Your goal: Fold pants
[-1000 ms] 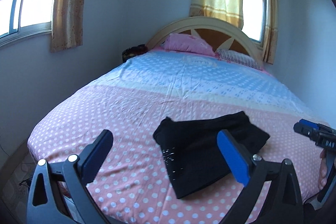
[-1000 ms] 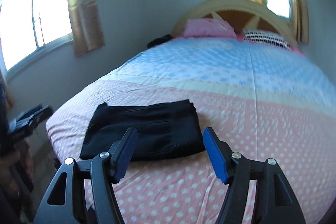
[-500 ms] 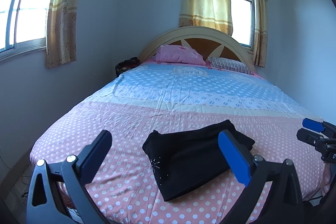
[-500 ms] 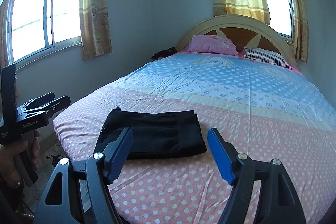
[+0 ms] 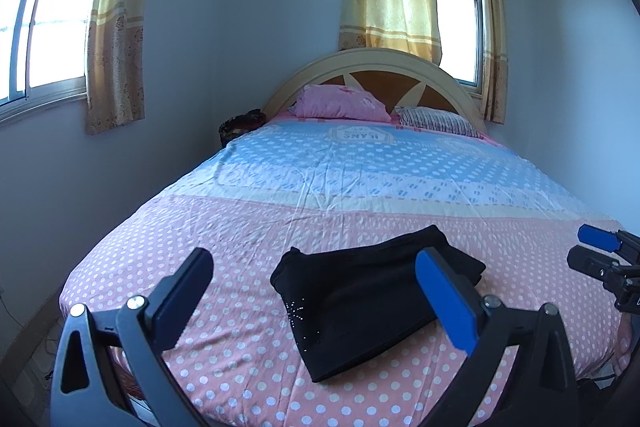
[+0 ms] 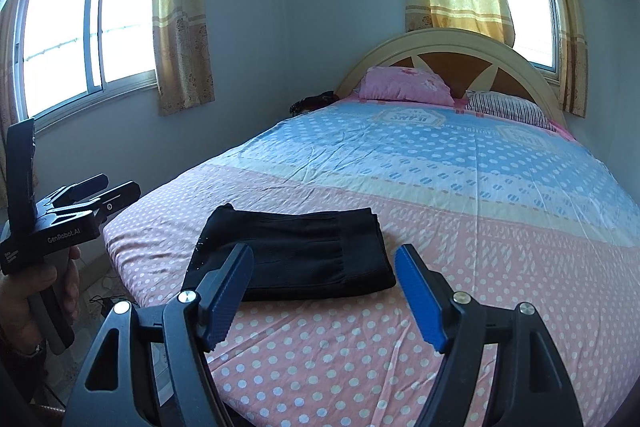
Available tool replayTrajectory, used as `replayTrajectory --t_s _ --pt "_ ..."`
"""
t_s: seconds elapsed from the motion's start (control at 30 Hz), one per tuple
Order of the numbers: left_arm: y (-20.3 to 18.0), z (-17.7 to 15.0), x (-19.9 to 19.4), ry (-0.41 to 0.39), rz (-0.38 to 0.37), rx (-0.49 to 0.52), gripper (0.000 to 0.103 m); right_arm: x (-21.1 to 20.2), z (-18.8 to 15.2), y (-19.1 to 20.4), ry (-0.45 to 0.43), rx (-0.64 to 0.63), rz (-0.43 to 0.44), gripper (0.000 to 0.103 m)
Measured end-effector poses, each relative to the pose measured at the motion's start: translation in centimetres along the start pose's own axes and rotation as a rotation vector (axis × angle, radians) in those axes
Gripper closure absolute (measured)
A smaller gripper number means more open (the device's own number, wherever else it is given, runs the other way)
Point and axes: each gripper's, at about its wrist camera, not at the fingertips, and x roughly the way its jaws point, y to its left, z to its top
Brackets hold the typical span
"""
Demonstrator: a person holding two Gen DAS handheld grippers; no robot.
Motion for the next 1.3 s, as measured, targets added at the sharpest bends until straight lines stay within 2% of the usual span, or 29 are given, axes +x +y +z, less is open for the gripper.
replayTrajectory --t_s 0.8,1.03,1.3 --pt "-0.6 -0.4 0.9 0.047 0.011 0.034 0.000 0.3 -0.7 0.2 0.012 0.005 0.001 0.028" --pt "-1.2 -0.3 0.8 0.043 0.050 0.059 0.000 0.2 -0.9 0.2 0.002 0.009 -0.006 0.028" --pt "-1.2 -0.4 1.1 0.055 0.056 0.057 0.000 0.3 -0.9 0.2 0.003 0.006 -0.007 0.028"
